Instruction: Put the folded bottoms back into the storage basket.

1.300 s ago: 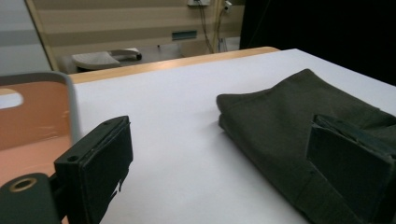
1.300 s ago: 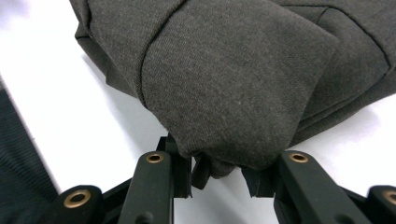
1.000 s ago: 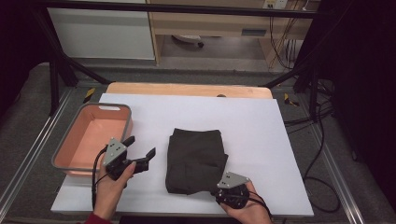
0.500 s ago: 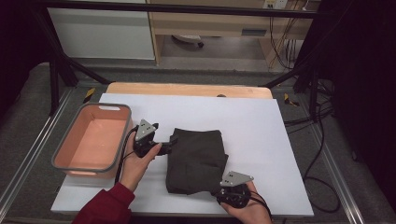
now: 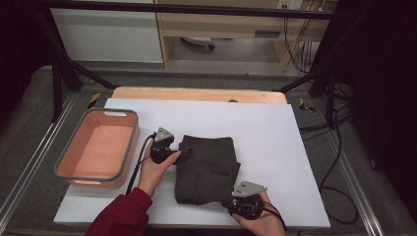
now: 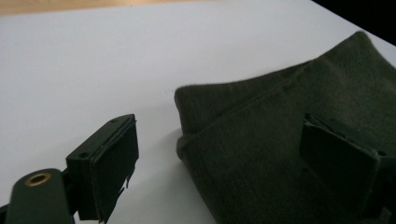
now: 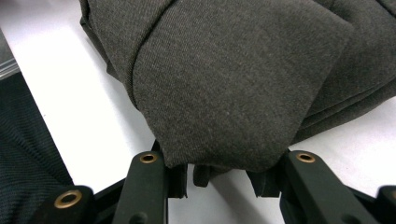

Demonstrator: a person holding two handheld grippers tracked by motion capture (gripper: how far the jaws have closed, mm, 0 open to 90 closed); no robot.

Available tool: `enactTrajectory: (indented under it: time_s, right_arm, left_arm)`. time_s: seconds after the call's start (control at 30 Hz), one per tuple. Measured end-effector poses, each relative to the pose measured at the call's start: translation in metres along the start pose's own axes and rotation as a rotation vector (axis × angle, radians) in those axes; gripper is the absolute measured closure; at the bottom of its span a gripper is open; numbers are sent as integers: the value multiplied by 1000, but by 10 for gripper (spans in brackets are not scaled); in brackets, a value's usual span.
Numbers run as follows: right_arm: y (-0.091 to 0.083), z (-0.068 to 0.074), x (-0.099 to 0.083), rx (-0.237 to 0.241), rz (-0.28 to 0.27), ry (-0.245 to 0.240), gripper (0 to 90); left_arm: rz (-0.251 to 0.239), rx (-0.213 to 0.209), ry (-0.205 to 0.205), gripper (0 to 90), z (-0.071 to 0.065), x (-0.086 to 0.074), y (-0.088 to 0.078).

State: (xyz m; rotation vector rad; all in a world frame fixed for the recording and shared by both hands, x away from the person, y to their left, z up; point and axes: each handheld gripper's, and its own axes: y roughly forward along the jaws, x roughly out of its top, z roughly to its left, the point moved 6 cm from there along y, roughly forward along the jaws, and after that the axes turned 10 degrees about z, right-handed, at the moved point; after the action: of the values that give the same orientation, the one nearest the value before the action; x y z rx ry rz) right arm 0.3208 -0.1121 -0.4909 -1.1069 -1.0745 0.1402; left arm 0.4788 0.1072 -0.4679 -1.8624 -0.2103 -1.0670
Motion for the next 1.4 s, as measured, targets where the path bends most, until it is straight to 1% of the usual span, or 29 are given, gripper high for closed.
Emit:
enactTrajectory:
  time_s: [0.07,0.13,0.3,0.37,0.5,0.57,0.63,0.8,0.83,0.87,0.9,0.93,0.97,1.0,1.03,1.07,1.17,1.2,1.23,1.3,1.37,1.4]
  right_arm:
    - [0,0,0,0,2,-2,638]
    - [0,0,0,0,4,-4,637]
    - [0,0,0,-1,4,-7,637]
    - [0,0,0,0,7,-11,637]
    - [0,0,1,5,6,-8,637]
    - [0,0,1,5,9,-5,638]
    - [1,0,2,7,14,-1,639]
    - [1,0,2,8,19,-5,639]
    - [1,0,2,8,20,-6,639]
    - [1,-1,2,8,20,-5,639]
    - [1,0,2,6,18,-5,640]
    - [1,0,2,6,18,-5,640]
    - [1,0,2,6,18,-5,640]
    - [1,0,2,7,19,-4,641]
    - [1,-1,2,8,22,-5,643]
    - [1,-1,3,7,22,-4,646]
    - [0,0,4,0,25,-12,658]
    - [0,0,4,-5,24,-15,664]
    - [-2,1,5,-22,20,-23,674]
    - [-4,2,6,-35,10,-29,681]
    - [-6,3,9,-43,-6,-20,686]
    - [-8,4,11,-49,-21,-23,686]
  left_arm:
    - [23,-23,3,125,-1,-3,4]
    - [37,-12,6,125,0,-6,8]
    - [39,1,-18,125,6,-9,15]
    - [45,9,-16,133,8,-11,17]
    - [57,-3,-28,135,10,-12,20]
    - [60,-7,-22,150,9,-12,20]
    - [62,-17,-10,190,8,-13,20]
    - [83,-64,-19,308,4,-15,21]
    - [87,-72,-26,330,4,-15,22]
    - [95,-89,-44,355,3,-16,22]
    - [103,-110,-58,422,1,-17,23]
    - [108,-114,-60,422,0,-17,23]
    - [107,-122,-64,447,0,-17,23]
    - [103,-133,-76,476,-1,-17,24]
    - [101,-143,-80,506,-2,-16,23]
    - [97,-154,-79,567,-4,-16,23]
    - [71,-140,-59,735,-10,-15,20]
    - [62,-129,-54,764,-11,-14,18]
    - [53,-122,-51,808,-13,-13,16]
    - [16,-109,-48,823,-16,-9,11]
    - [-21,-102,-44,829,-19,-3,4]
    - [-44,-95,-46,830,-21,3,-3]
